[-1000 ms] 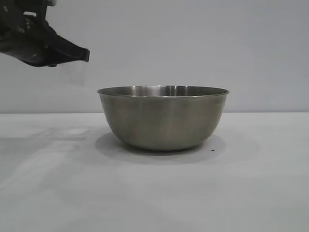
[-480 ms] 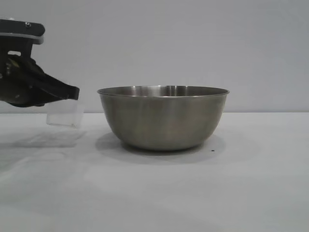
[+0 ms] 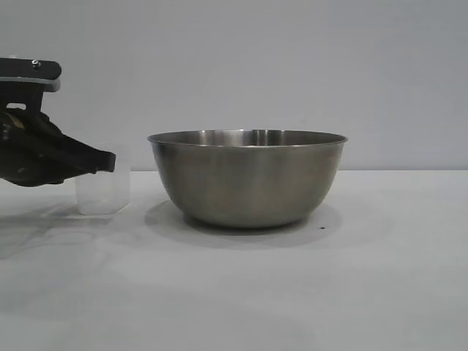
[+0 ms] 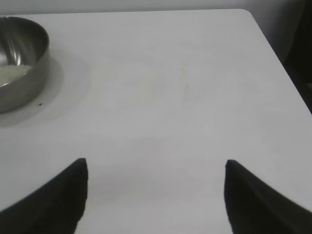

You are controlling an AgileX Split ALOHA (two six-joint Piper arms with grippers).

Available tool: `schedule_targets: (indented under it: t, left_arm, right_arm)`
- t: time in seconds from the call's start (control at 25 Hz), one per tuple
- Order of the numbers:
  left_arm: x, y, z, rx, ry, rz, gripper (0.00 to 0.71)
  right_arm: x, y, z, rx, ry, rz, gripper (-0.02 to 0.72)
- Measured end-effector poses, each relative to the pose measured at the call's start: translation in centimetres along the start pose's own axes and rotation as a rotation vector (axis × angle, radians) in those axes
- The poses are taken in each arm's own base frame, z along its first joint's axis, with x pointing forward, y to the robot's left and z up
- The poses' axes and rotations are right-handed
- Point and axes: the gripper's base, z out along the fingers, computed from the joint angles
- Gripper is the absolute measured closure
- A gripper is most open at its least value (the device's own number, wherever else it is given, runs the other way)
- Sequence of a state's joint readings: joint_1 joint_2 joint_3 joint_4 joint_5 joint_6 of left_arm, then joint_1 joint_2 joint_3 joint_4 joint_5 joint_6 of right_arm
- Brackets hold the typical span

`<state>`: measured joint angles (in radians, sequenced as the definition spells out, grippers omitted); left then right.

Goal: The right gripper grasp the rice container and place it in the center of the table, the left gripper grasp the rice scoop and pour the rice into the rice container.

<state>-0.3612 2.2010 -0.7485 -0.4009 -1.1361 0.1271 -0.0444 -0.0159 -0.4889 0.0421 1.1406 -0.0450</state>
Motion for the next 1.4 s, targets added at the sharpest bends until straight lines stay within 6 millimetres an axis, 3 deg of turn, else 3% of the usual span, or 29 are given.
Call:
schedule_targets:
  t: [0.08, 0.2, 0.24, 0.4, 1.0, 1.4]
  left_arm:
    - [0.5, 0.2, -0.5, 0.0, 0.023, 0.01, 0.403]
    - [1.4, 0.4, -1.5, 0.02, 0.063, 0.035, 0.411]
    - [1.7, 0.5, -1.8, 0.022, 0.077, 0.041, 0.369]
    - [2.3, 1.2, -3.6, 0.019, 0.126, 0.018, 0.385]
    - [-2.5, 2.4, -11.3, 0.185, 0.041, 0.006, 0.385]
    - [-4.2, 2.5, -13.4, 0.247, 0.138, -0.011, 0.385]
  right_arm:
    - [0.0, 0.0, 0.0, 0.0, 0.0, 0.0, 0.189]
    - [0.0, 0.0, 0.0, 0.0, 0.0, 0.0, 0.189]
    - [0.0, 0.0, 0.0, 0.0, 0.0, 0.0, 0.189]
    - [0.0, 0.0, 0.0, 0.0, 0.0, 0.0, 0.189]
    - [0.0, 0.0, 0.0, 0.0, 0.0, 0.0, 0.189]
    - [0.0, 0.0, 0.0, 0.0, 0.0, 0.0, 0.189]
